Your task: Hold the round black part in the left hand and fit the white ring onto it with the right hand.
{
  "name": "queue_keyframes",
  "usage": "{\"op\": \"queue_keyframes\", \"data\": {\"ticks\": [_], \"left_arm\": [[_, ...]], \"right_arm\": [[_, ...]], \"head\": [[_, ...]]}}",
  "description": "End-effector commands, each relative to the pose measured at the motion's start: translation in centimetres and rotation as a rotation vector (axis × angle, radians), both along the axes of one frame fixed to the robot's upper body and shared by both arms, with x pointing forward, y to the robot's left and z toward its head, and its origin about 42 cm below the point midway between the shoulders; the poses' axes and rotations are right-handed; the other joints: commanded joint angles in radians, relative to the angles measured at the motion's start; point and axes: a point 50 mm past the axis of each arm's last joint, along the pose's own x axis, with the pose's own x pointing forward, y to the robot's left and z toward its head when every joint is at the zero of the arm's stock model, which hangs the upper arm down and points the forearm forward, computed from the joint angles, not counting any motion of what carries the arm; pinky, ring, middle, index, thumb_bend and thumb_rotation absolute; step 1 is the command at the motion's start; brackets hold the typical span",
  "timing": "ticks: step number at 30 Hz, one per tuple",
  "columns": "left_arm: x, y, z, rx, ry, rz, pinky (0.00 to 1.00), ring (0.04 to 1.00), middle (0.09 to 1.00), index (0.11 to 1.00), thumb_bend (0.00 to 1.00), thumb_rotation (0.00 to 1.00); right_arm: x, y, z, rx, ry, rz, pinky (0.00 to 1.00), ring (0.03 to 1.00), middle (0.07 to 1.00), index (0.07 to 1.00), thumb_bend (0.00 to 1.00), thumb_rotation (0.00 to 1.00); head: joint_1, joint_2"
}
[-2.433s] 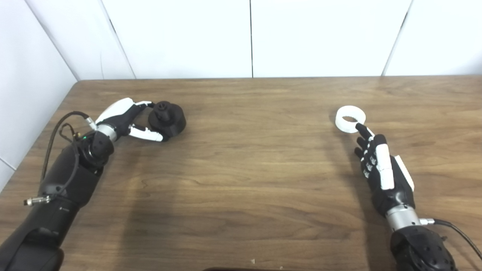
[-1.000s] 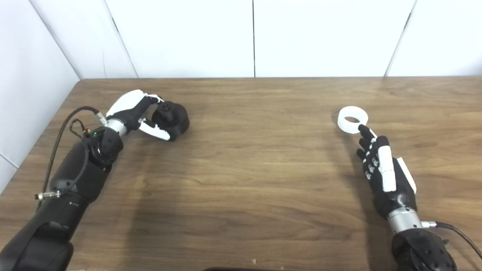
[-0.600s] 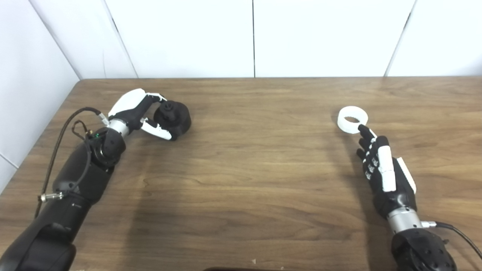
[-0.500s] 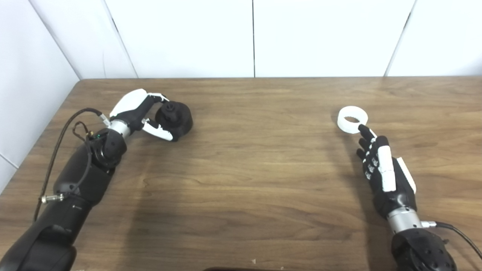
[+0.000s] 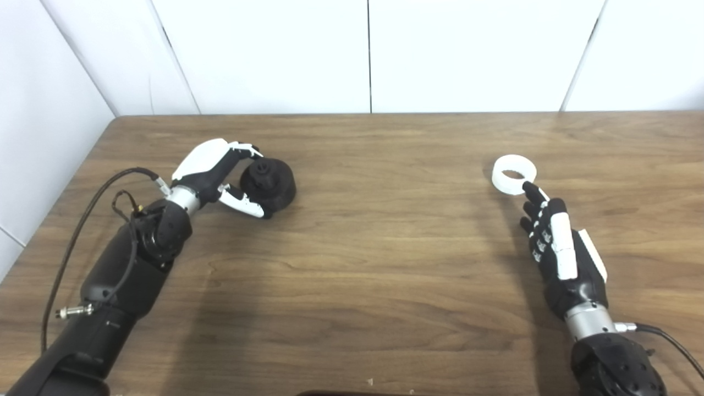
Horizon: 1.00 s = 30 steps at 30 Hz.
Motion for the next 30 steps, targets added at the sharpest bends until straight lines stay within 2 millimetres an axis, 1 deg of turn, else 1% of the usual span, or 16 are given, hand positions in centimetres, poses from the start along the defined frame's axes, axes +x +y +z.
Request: {"op": "queue_keyframes", "data": {"ticks": [1, 5, 8, 11, 12, 14, 16, 21, 23, 25, 28, 30], "left_arm": [[0.4, -0.6, 2.6, -0.012, -0.067, -0.026, 0.86, 0.961, 0.893, 0.610, 0.80, 0.21], [-0.7, -1.9, 2.7, 0.002, -0.050, -0.083, 0.86, 0.963, 0.899, 0.613, 0.81, 0.21], [-1.1, -2.4, 2.8, 0.005, -0.046, -0.095, 0.85, 0.959, 0.898, 0.605, 0.81, 0.20], [-3.0, -4.7, 2.4, -0.026, -0.046, -0.186, 0.85, 0.954, 0.892, 0.592, 0.82, 0.22], [-3.4, -5.2, 2.4, -0.034, -0.046, -0.204, 0.85, 0.955, 0.892, 0.591, 0.83, 0.23], [-3.7, -5.4, 2.4, -0.038, -0.045, -0.212, 0.86, 0.955, 0.893, 0.590, 0.83, 0.23], [-4.7, -6.6, 2.2, -0.041, -0.042, -0.252, 0.87, 0.958, 0.896, 0.593, 0.83, 0.27], [-6.9, -9.1, 1.8, -0.036, -0.050, -0.336, 0.91, 0.965, 0.900, 0.602, 0.83, 0.31], [-7.5, -9.7, 1.7, -0.033, -0.048, -0.361, 0.92, 0.969, 0.903, 0.605, 0.83, 0.31], [-8.2, -10.4, 1.6, -0.028, -0.048, -0.386, 0.96, 0.976, 0.909, 0.611, 0.82, 0.33], [-8.5, -10.6, 1.6, -0.025, -0.049, -0.393, 0.97, 0.978, 0.910, 0.613, 0.82, 0.34], [-9.5, -11.5, 1.4, -0.031, -0.052, -0.415, 0.97, 0.975, 0.906, 0.610, 0.82, 0.33]], "right_arm": [[-0.1, 0.3, 1.3, -0.001, -0.058, 0.006, 1.00, 1.000, 0.993, 0.940, 0.60, 1.00], [-0.1, 0.5, 1.5, -0.007, -0.058, 0.004, 1.00, 1.000, 0.990, 0.941, 0.60, 1.00], [-0.1, 0.5, 1.5, -0.010, -0.058, 0.003, 1.00, 1.000, 0.988, 0.940, 0.59, 1.00], [-0.2, 0.5, 1.6, -0.007, -0.053, 0.006, 1.00, 1.000, 0.988, 0.940, 0.60, 1.00], [-0.2, 0.5, 1.6, -0.008, -0.053, 0.007, 1.00, 1.000, 0.988, 0.941, 0.60, 1.00], [-0.2, 0.5, 1.6, -0.009, -0.053, 0.007, 1.00, 1.000, 0.988, 0.942, 0.60, 1.00], [-0.2, 0.5, 1.7, -0.010, -0.053, 0.011, 1.00, 1.000, 0.991, 0.945, 0.61, 1.00], [-0.2, 0.6, 1.9, -0.011, -0.054, 0.014, 1.00, 1.000, 0.993, 0.948, 0.61, 1.00], [-0.2, 0.6, 1.9, -0.010, -0.052, 0.014, 1.00, 1.000, 0.994, 0.948, 0.61, 1.00], [-0.2, 0.6, 2.0, -0.014, -0.050, 0.016, 1.00, 1.000, 0.994, 0.950, 0.61, 1.00], [-0.2, 0.6, 2.0, -0.015, -0.050, 0.016, 1.00, 1.000, 0.994, 0.951, 0.61, 1.00], [-0.2, 0.6, 2.1, -0.016, -0.049, 0.015, 1.00, 1.000, 0.993, 0.949, 0.61, 1.00]], "head": [[0.000, 0.000], [-0.001, 0.010], [-0.001, 0.010], [-0.006, 0.015], [-0.006, 0.015], [-0.006, 0.015], [-0.008, 0.019], [-0.011, 0.022], [-0.013, 0.025], [-0.013, 0.026], [-0.013, 0.026], [-0.017, 0.030]]}}
